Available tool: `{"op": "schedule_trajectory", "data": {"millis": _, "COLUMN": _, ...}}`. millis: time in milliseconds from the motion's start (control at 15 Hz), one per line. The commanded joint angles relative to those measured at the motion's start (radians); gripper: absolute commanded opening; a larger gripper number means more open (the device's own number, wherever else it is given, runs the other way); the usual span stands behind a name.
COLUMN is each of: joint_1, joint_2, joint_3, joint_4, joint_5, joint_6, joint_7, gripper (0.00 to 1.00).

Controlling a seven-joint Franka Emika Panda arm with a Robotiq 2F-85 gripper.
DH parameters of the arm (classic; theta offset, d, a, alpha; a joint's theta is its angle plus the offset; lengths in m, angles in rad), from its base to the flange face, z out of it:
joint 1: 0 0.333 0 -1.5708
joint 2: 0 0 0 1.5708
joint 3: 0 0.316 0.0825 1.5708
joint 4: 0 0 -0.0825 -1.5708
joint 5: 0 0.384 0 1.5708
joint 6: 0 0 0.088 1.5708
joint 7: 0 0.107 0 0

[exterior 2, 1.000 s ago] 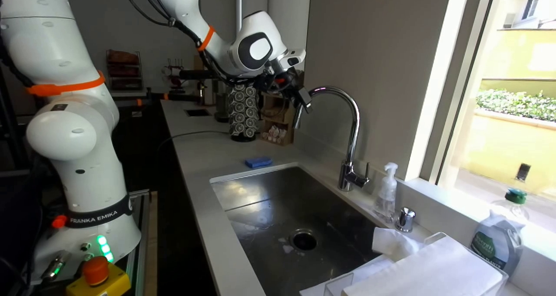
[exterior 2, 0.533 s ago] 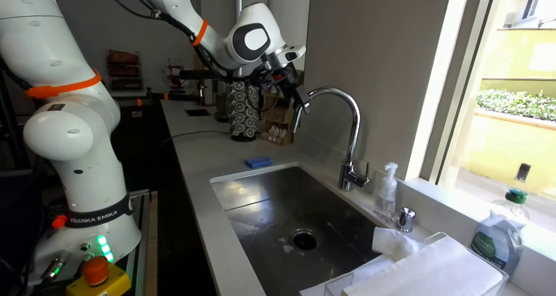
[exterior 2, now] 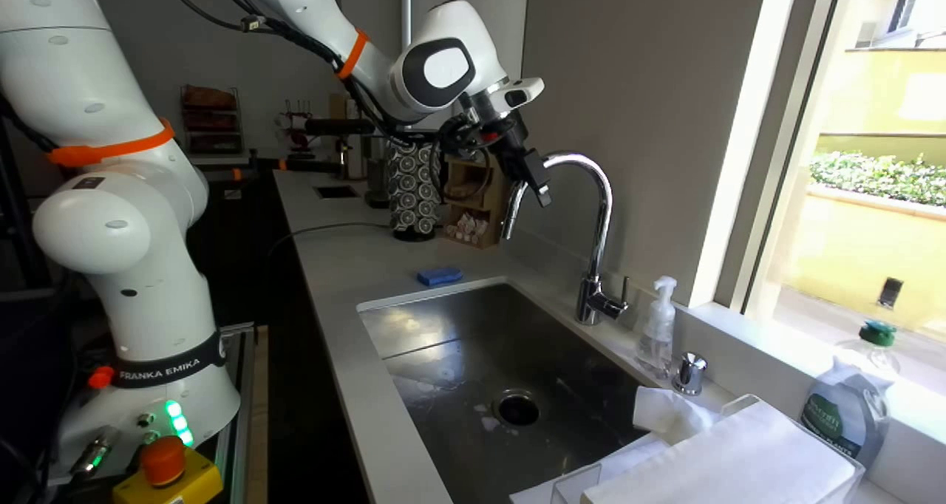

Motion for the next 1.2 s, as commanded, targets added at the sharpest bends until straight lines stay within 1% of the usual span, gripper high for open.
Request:
{"op": "schedule_trajectory", "data": {"millis": 0, "joint_1": -0.008, "joint_2": 0.003, "joint_3": -0.018, "joint_4": -0.003, "joint_5": -0.012, "joint_6": 0.012, "joint_7": -0.038, "gripper": 1.0}}
{"op": "schedule_trajectory", "data": {"millis": 400, "joint_1": 0.004, "joint_2": -0.005, "joint_3": -0.074, "joint_4": -0.002, "joint_5": 0.02, "joint_6": 0.015, "joint_7": -0.172, "gripper": 1.0}}
{"op": "schedule_trajectory", "data": {"millis": 600, "joint_1": 0.017, "joint_2": 0.001, "joint_3": -0.107, "joint_4": 0.003, "joint_5": 0.057, "joint_6": 0.026, "joint_7": -0.244, "gripper": 1.0}}
{"op": "schedule_trajectory", "data": {"millis": 733, "joint_1": 0.048, "joint_2": -0.004, "joint_3": -0.131, "joint_4": 0.0, "joint_5": 0.128, "joint_6": 0.015, "joint_7": -0.305, "gripper": 1.0}}
{"op": "schedule_trajectory", "data": {"millis": 1000, "joint_1": 0.165, "joint_2": -0.041, "joint_3": -0.186, "joint_4": -0.006, "joint_5": 0.379, "joint_6": -0.05, "joint_7": -0.502, "gripper": 1.0}}
{"op": "schedule_trajectory", "data": {"millis": 1133, "joint_1": 0.205, "joint_2": -0.059, "joint_3": -0.203, "joint_4": -0.002, "joint_5": 0.463, "joint_6": -0.094, "joint_7": -0.58, "gripper": 1.0}}
